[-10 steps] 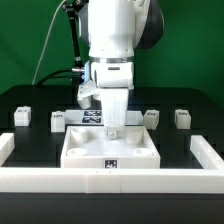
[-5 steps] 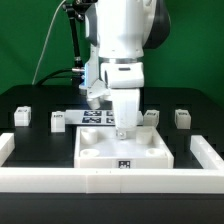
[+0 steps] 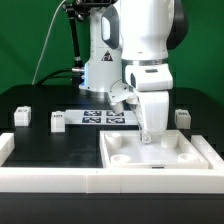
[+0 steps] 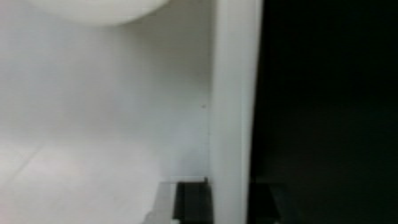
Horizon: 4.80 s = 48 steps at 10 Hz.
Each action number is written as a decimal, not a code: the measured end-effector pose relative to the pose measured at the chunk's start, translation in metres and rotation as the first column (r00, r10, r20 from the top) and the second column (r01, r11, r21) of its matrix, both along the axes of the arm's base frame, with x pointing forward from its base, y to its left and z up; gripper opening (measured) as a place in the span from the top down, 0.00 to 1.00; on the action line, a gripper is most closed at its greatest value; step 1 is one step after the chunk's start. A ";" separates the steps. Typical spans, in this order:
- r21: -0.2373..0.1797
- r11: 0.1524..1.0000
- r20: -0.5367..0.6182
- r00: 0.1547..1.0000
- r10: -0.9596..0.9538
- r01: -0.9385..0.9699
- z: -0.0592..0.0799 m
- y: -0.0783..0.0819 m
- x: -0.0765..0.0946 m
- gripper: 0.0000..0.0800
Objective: Assemble one leg
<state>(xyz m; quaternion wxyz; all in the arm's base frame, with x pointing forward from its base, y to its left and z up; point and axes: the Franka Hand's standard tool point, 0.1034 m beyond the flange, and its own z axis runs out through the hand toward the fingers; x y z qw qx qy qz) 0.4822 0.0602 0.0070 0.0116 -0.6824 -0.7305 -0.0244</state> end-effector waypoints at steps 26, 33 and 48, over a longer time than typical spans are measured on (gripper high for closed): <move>-0.018 0.938 0.011 0.938 -0.346 0.347 0.050 0.021 -0.020 0.19; 0.027 0.332 -0.075 0.334 -0.940 0.943 0.039 0.027 -0.049 0.19; -0.530 -0.130 -0.090 -0.208 -0.974 0.838 0.037 0.092 -0.104 0.19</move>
Offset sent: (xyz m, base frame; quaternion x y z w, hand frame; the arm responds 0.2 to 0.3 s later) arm 0.0076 0.0128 0.0030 0.0084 -0.0078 0.0228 0.9997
